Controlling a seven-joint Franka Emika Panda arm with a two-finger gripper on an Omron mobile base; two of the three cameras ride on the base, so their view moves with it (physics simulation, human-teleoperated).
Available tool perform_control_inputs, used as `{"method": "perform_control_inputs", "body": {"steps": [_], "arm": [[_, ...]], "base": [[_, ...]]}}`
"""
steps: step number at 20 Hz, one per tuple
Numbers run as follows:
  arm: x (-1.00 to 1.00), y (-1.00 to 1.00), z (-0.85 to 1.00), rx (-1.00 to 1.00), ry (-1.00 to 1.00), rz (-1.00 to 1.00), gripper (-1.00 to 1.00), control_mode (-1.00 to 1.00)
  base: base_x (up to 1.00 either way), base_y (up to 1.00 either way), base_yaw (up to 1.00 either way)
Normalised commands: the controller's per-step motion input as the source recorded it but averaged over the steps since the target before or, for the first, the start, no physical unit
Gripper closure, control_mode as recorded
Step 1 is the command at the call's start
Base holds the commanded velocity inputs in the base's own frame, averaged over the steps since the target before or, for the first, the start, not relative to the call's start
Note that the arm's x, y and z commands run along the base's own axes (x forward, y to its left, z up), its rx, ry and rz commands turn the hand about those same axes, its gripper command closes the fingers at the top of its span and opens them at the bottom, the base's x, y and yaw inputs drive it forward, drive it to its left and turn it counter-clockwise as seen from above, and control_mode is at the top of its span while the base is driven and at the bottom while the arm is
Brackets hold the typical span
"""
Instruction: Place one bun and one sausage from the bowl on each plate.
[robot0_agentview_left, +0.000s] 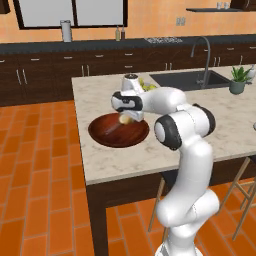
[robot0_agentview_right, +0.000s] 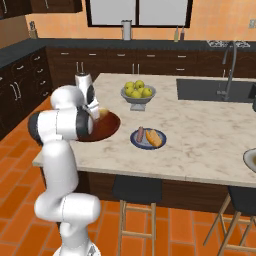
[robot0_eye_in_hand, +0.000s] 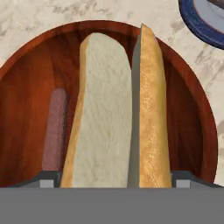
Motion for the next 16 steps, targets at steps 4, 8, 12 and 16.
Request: {"method": "perform_control_inputs", "body": {"steps": [4,8,12,16], "arm": [[-1.00,-0.75,0.51,0.00,-0.02,0.00,1.00,-1.00],[-1.00,-0.78,0.25,0.00,0.00,0.00,1.00,-1.00],[-1.00,-0.79,0.20,0.00,0.00,0.00,1.00,-1.00],[-1.00,-0.67,0.23,0.00,0.00,0.00,1.00,-1.00]], "base": [[0.00,0.00,0.00],[0.00,0.00,0.00],[0.00,0.00,0.00],[0.00,0.00,0.00]]}}
